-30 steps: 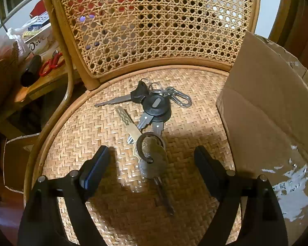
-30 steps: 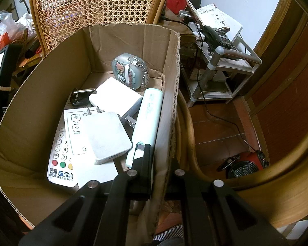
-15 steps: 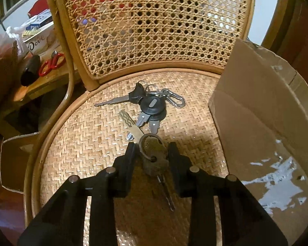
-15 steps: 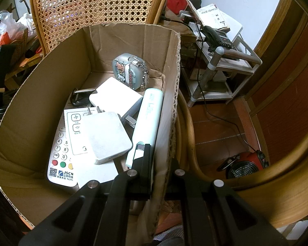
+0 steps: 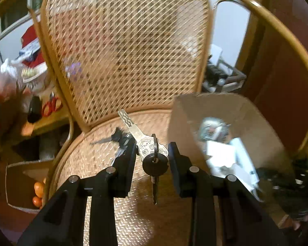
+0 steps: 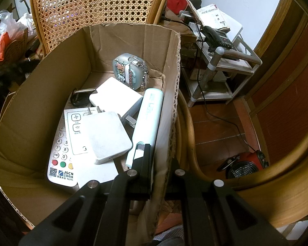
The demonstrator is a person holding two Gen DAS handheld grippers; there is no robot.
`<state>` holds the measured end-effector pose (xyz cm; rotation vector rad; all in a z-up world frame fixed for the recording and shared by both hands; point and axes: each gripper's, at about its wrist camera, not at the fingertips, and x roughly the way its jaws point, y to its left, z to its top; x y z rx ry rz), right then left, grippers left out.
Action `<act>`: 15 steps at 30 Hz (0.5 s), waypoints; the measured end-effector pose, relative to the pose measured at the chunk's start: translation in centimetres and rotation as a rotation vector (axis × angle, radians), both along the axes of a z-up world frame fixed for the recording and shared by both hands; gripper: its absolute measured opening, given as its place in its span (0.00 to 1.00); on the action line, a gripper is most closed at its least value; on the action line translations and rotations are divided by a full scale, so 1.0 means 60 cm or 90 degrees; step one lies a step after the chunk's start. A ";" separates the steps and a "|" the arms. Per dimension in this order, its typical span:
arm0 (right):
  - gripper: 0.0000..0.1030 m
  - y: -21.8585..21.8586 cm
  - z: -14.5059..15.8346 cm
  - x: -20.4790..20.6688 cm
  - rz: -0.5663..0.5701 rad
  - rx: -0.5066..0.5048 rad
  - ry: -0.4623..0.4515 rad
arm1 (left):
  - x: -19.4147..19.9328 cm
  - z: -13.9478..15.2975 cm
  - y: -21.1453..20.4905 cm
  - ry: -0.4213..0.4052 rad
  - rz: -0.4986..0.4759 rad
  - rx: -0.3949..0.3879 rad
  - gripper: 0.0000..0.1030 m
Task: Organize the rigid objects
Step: 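Carry the keys into the box and open the left tool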
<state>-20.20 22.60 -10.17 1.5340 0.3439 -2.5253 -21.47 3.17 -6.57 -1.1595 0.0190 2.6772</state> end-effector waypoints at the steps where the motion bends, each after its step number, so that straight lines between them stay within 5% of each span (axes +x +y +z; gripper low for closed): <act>1: 0.09 0.000 -0.002 0.000 0.000 0.000 0.000 | 0.007 0.010 0.005 0.008 -0.006 0.004 0.29; 9: 0.09 0.000 0.000 0.000 0.000 0.000 0.000 | 0.071 0.087 0.069 0.065 -0.085 0.022 0.29; 15: 0.09 0.000 0.000 0.000 0.000 0.000 0.000 | 0.086 0.080 0.118 0.048 -0.130 0.029 0.29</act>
